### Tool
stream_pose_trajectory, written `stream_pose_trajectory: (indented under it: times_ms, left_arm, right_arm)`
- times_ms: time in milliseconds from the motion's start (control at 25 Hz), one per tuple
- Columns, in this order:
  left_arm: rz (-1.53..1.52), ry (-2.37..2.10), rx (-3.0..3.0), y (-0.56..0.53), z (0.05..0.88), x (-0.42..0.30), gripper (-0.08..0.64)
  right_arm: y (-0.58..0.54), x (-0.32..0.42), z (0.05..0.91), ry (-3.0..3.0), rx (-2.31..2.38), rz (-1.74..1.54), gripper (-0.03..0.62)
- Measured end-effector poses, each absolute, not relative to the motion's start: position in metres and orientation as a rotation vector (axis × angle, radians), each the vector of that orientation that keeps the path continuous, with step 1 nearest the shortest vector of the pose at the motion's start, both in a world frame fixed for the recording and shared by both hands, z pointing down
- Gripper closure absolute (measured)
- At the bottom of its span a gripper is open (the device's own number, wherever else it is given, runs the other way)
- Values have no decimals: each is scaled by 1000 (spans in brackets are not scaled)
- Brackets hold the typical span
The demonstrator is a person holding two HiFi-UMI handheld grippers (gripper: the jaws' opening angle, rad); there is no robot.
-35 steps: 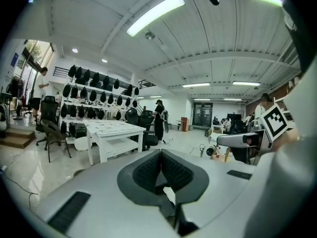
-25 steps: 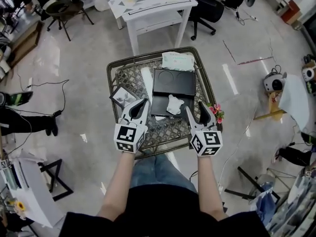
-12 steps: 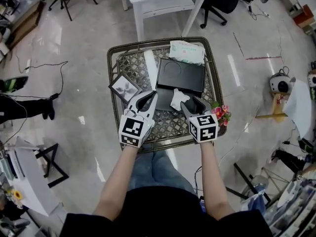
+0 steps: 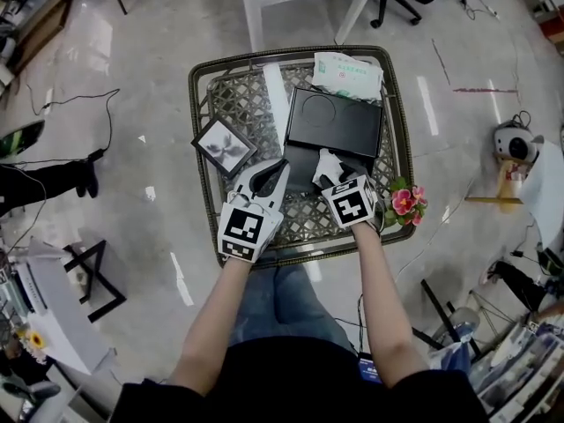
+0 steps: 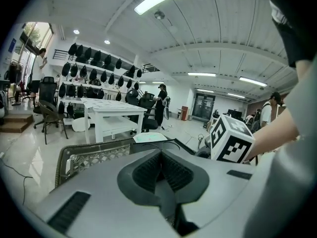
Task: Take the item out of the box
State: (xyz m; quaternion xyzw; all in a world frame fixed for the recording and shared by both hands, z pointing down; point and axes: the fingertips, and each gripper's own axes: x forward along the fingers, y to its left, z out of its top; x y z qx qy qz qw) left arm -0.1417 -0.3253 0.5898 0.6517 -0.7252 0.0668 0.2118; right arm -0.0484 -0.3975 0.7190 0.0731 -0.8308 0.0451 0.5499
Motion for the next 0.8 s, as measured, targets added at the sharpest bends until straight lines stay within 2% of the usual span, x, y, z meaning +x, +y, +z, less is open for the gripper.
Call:
stream_pose_trajectory:
  times_ms: [400, 800]
  left_arm:
    - [188, -2002, 1793, -321, 602, -144, 540]
    - [188, -2002, 1770, -316, 607, -142, 540]
  right_arm:
    - [-397, -56, 752, -1842, 105, 65, 389]
    - [-392, -52, 755, -1810, 54, 91, 558]
